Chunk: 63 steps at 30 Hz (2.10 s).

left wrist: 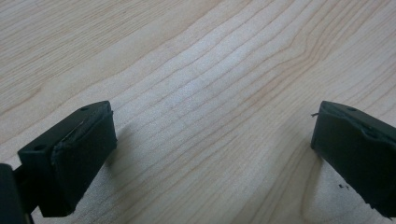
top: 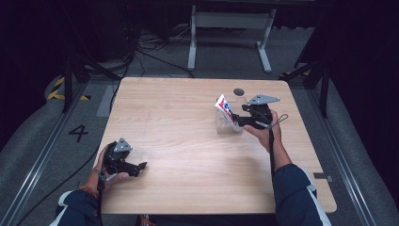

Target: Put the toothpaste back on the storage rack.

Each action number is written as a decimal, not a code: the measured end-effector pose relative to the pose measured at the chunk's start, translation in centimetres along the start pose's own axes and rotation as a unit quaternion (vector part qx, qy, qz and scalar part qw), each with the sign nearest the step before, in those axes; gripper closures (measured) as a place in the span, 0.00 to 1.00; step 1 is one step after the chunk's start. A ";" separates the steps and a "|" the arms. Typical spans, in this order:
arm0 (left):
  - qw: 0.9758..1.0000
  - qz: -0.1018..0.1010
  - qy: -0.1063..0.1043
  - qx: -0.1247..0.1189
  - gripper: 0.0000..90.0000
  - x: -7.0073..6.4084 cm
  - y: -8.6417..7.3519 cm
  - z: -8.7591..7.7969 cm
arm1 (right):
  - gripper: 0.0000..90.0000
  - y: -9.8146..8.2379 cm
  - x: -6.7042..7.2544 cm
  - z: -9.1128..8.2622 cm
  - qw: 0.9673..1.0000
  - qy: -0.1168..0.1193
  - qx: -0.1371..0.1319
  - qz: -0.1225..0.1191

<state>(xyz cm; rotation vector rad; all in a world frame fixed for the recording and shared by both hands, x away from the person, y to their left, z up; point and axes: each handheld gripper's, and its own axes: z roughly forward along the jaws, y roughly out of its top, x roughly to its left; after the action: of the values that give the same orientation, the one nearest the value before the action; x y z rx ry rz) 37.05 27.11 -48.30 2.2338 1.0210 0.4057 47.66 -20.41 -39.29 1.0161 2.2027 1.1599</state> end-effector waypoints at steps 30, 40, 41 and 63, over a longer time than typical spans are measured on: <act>1.000 0.000 0.000 0.000 0.01 0.0 0.0 0.0 | 0.32 0.4 1.8 -3.8 0.996 -0.023 0.021 -0.084; 1.000 -0.001 0.000 0.000 0.01 0.0 0.0 0.0 | 0.31 -0.4 2.4 -5.2 0.994 -0.023 0.026 -0.103; 1.000 0.000 0.000 0.000 0.01 0.0 0.0 0.0 | 0.30 -0.5 2.4 -5.3 0.994 -0.024 0.027 -0.104; 1.000 -0.001 -0.001 0.000 0.01 0.0 0.0 0.0 | 0.30 -3.4 1.9 -7.6 0.992 -0.028 0.049 -0.115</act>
<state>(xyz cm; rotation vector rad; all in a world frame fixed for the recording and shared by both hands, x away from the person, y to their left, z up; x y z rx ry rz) 37.05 27.10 -48.31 2.2325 1.0222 0.4037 40.09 -24.06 -38.10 0.7954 2.2800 0.9187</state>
